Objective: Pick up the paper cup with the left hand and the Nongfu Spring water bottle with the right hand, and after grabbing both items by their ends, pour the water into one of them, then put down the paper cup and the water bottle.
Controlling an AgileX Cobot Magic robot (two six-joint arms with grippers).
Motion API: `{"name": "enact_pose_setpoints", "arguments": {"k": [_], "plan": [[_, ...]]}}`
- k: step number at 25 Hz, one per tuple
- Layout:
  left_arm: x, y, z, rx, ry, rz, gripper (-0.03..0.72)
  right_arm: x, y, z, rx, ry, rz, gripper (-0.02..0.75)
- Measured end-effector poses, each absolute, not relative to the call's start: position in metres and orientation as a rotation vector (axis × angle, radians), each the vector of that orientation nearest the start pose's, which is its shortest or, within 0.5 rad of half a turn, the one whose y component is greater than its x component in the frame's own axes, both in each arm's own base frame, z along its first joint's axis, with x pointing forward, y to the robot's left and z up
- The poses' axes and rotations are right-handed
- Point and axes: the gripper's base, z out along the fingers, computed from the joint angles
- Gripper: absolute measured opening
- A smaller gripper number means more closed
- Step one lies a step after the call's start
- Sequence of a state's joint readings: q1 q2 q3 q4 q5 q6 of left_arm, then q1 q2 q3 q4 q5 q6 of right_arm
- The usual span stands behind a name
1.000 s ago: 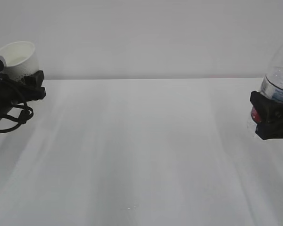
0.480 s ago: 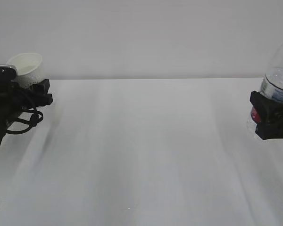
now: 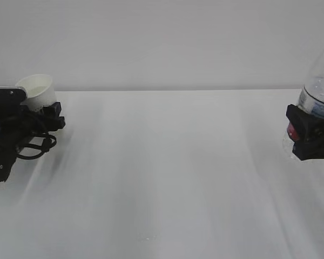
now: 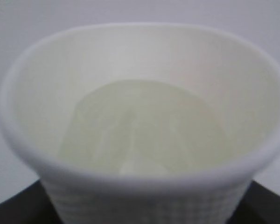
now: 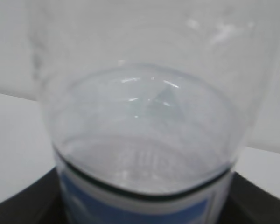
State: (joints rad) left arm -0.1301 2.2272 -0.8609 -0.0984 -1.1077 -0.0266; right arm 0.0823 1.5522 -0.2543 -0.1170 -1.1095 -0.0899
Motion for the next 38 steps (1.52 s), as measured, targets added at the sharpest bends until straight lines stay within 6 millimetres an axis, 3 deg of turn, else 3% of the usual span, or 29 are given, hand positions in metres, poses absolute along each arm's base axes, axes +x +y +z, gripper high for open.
{"name": "enact_pose_setpoints", "arguments": {"k": [13, 20, 28, 35, 38], "plan": [[0.386, -0.042, 0.066, -0.02, 1.747, -0.071, 0.528, 0.231, 0.029, 0.17, -0.266, 1.653, 0.042, 0.479], [0.387, -0.042, 0.067, -0.02, 1.739, -0.071, 0.654, 0.231, 0.029, 0.17, -0.266, 1.653, 0.042, 0.479], [0.387, -0.042, 0.068, -0.02, 1.725, -0.071, 0.67, 0.231, 0.029, 0.17, -0.277, 1.651, 0.032, 0.479], [0.364, -0.039, 0.055, -0.015, 1.805, -0.061, 0.668, 0.231, 0.029, 0.17, -0.279, 1.651, 0.031, 0.479], [0.355, -0.038, 0.06, -0.014, 1.818, -0.06, 0.662, 0.231, 0.029, 0.17, -0.283, 1.65, 0.032, 0.479]]}}
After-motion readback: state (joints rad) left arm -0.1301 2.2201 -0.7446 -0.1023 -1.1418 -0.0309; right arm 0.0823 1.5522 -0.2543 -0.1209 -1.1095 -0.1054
